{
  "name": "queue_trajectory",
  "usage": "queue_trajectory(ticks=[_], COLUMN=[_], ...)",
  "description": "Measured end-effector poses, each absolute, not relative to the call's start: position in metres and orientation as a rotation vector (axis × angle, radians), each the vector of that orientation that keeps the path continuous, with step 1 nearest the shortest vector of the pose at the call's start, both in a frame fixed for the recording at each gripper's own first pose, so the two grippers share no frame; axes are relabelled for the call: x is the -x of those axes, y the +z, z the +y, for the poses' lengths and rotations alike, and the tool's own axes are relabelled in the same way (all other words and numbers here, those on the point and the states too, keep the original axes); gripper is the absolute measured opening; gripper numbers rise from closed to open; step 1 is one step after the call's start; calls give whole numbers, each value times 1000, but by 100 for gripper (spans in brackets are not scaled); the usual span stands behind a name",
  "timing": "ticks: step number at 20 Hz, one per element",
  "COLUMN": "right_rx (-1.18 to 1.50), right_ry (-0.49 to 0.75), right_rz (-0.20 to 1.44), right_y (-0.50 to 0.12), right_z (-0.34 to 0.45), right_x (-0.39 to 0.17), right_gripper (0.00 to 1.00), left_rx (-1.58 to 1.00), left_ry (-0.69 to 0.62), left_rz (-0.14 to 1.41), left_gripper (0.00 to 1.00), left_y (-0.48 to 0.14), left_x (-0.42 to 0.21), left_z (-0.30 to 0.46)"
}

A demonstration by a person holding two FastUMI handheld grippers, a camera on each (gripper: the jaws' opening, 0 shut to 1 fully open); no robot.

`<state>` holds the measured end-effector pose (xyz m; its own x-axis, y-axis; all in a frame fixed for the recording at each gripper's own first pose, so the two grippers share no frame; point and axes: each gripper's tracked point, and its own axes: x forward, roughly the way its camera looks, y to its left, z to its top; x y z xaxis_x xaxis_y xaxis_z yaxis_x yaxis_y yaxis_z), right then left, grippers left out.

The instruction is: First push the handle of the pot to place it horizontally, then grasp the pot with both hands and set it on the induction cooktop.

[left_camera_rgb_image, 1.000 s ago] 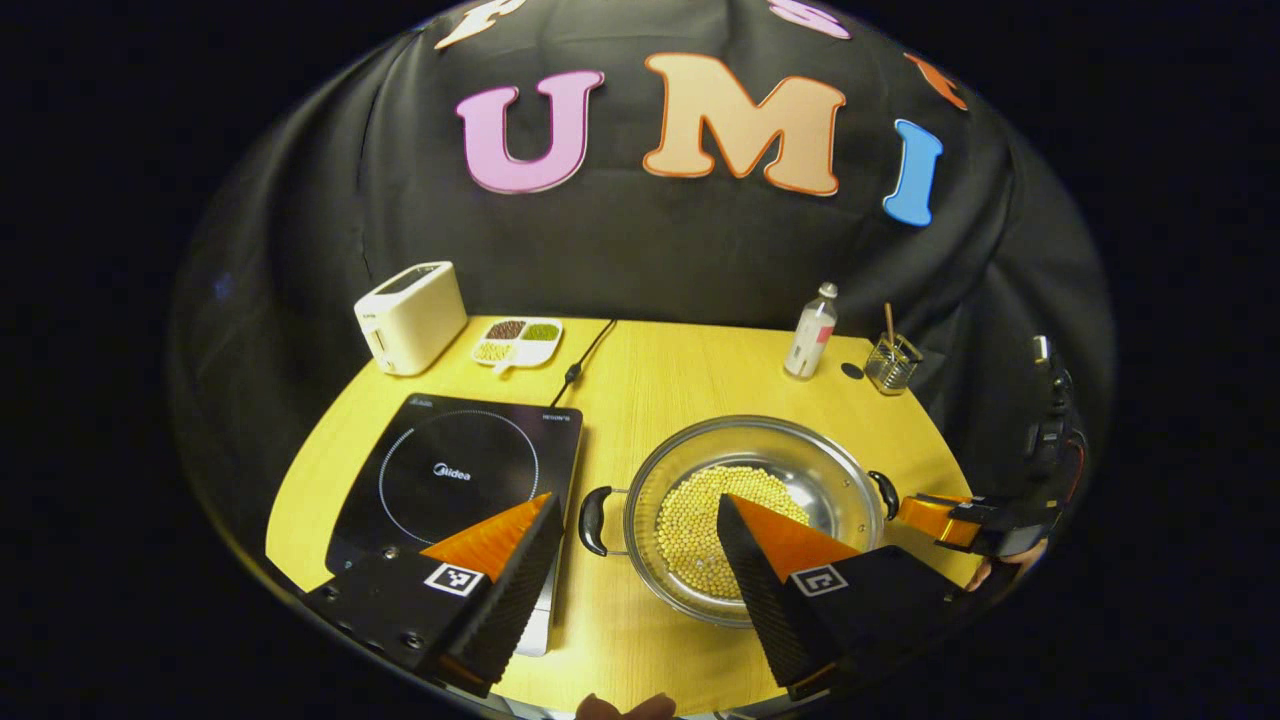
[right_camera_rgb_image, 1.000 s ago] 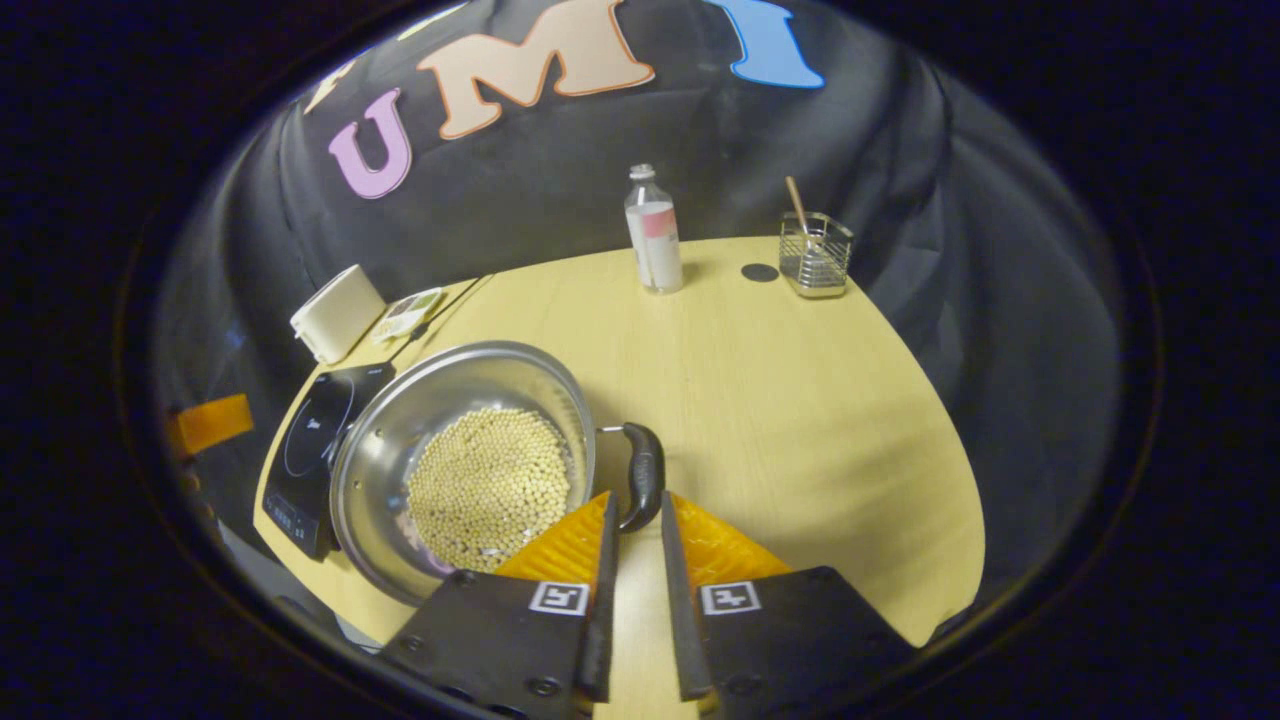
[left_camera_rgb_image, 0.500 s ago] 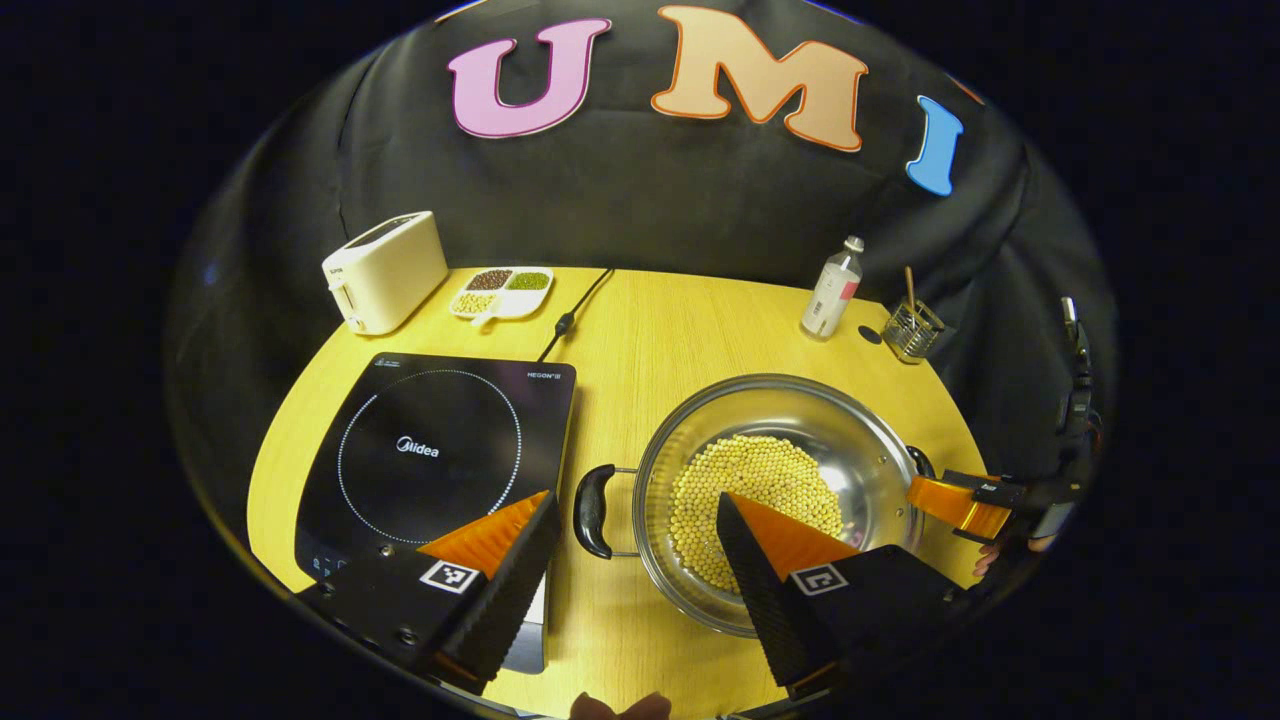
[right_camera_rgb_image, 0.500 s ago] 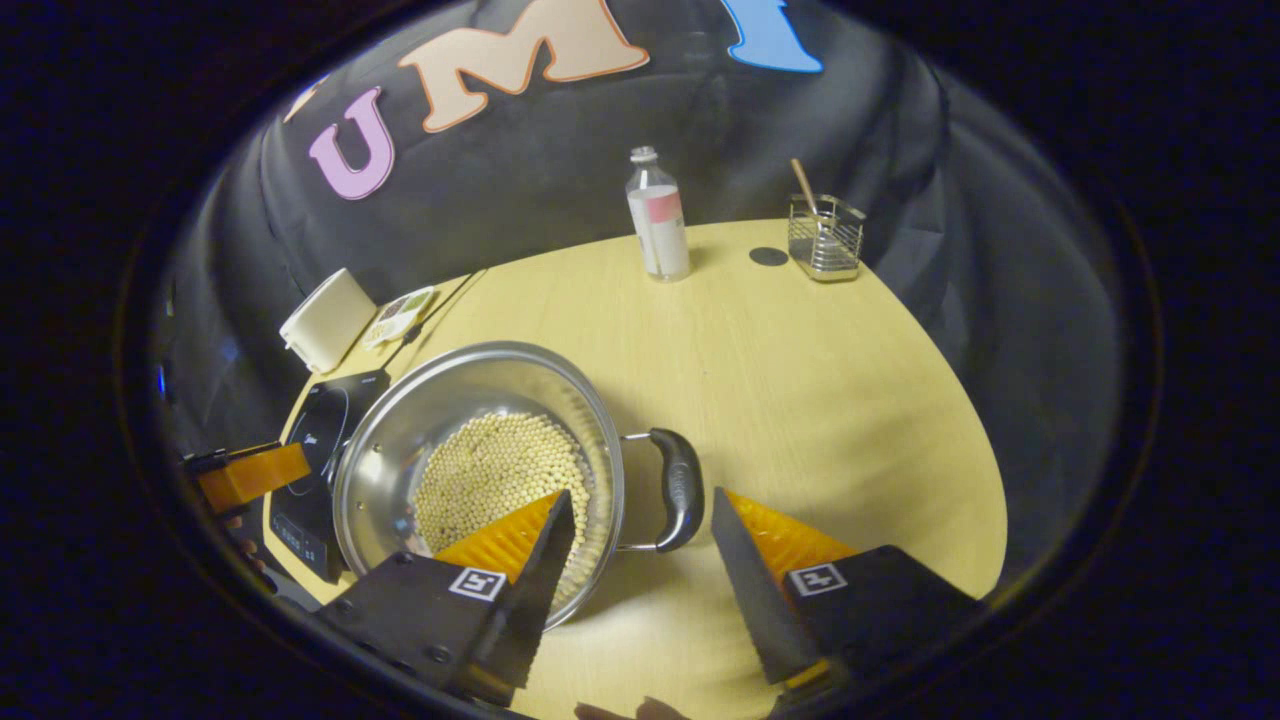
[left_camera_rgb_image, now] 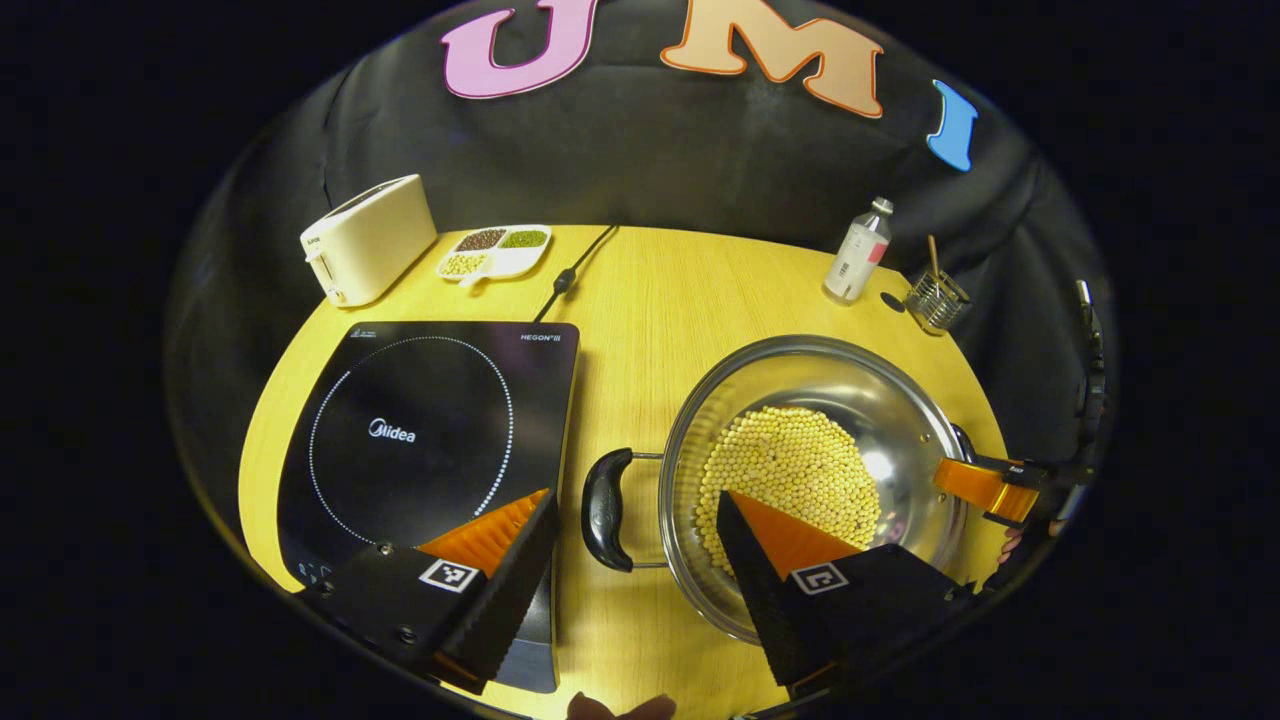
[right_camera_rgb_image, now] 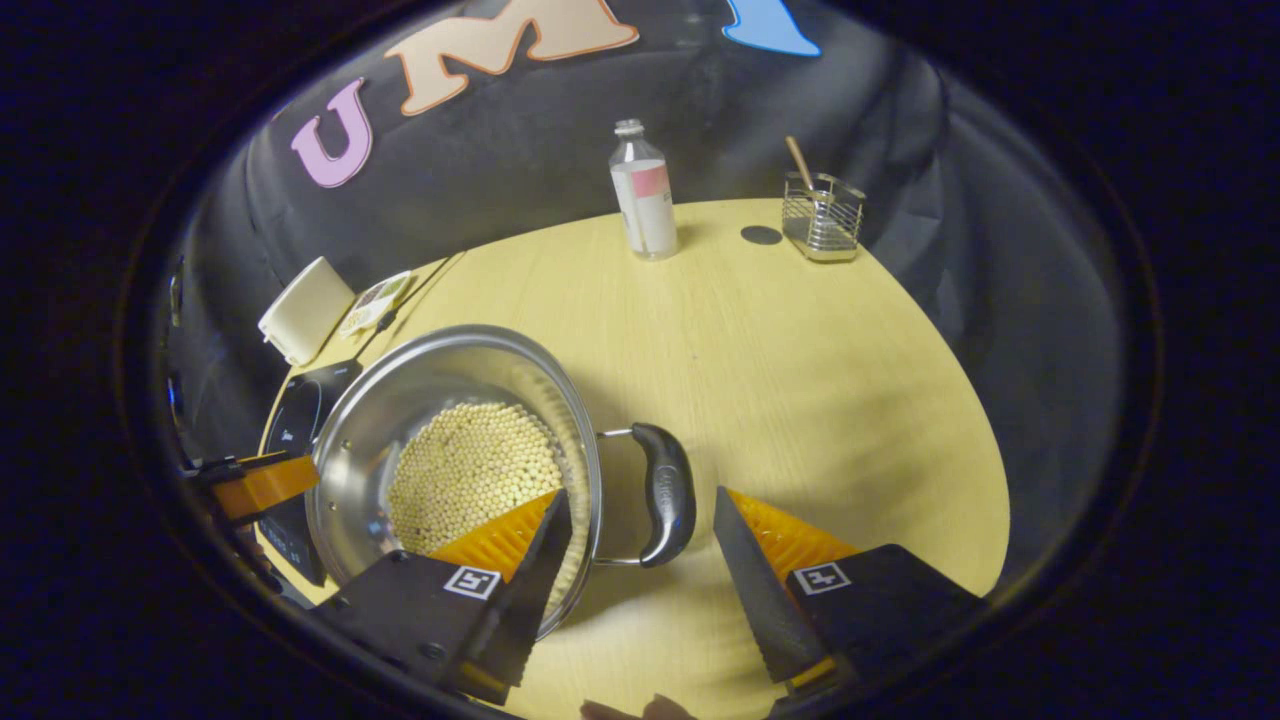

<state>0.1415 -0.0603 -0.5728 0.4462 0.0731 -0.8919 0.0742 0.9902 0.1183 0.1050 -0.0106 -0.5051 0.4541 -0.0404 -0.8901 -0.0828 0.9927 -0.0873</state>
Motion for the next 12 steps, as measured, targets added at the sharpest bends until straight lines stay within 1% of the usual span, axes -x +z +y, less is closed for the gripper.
queue_trajectory(ticks=[7, 9, 10, 12], right_rx=[-149, -150, -148, -147], right_ry=[3, -3, -9, -13], right_rz=[1136, 1144, 1148, 1158], right_y=[-586, -591, -593, -597], right_z=[-58, -58, -58, -58], right_x=[-146, -147, -148, -149], right_gripper=[85, 82, 82, 81], left_rx=[166, 173, 177, 162], left_ry=[7, -1, -11, -33], left_rz=[1159, 1181, 1188, 1199], left_gripper=[97, 95, 90, 88], left_y=[-527, -534, -536, -541], left_x=[-104, -104, -104, -106], left_z=[-9, -8, -10, -13])
